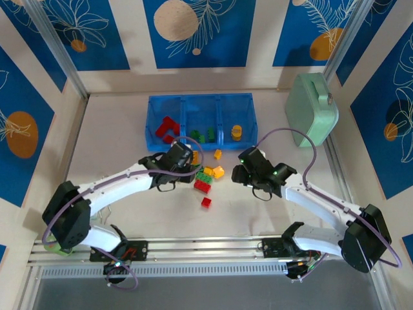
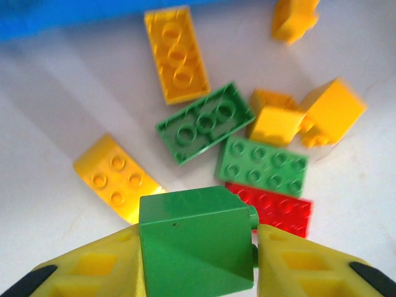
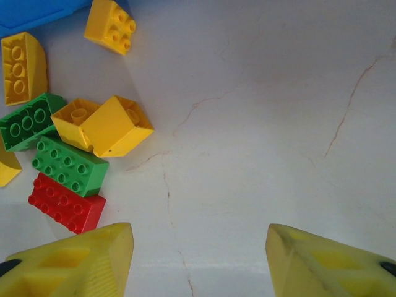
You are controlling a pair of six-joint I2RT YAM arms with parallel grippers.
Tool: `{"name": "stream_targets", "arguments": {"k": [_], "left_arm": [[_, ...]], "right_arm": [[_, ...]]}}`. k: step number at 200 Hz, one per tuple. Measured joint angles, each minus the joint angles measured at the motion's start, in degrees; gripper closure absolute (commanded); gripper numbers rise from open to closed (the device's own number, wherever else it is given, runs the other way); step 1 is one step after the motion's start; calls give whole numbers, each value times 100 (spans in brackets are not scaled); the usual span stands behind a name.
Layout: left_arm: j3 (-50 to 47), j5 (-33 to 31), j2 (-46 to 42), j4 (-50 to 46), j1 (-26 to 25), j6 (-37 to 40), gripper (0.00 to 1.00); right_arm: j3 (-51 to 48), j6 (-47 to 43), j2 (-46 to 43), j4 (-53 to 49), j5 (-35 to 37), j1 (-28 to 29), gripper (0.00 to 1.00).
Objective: Sort the legos into containers by color
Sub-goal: Place the lego in the container.
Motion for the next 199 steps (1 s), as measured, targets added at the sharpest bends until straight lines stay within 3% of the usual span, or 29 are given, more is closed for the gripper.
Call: {"name": "stream_targets", "arguments": {"k": [36, 139, 181, 190, 199], "left_arm": [[874, -79, 236, -44, 96, 345, 59], [3189, 114, 2500, -227, 981, 981, 59], [3912, 118, 3001, -323, 1169, 1150, 58], [4072, 118, 3110, -378, 1200, 1172, 55], [4271, 122, 3252, -428, 1237, 1250, 39]], "right_arm": [[-61, 11, -79, -9, 0, -33, 41], [-332, 146, -896, -234, 0, -44, 41], [-417, 168, -984, -273, 0, -42, 41], [-417, 168, -981, -278, 2, -37, 41], [-417, 168, -977, -295, 2, -28, 40]]}}
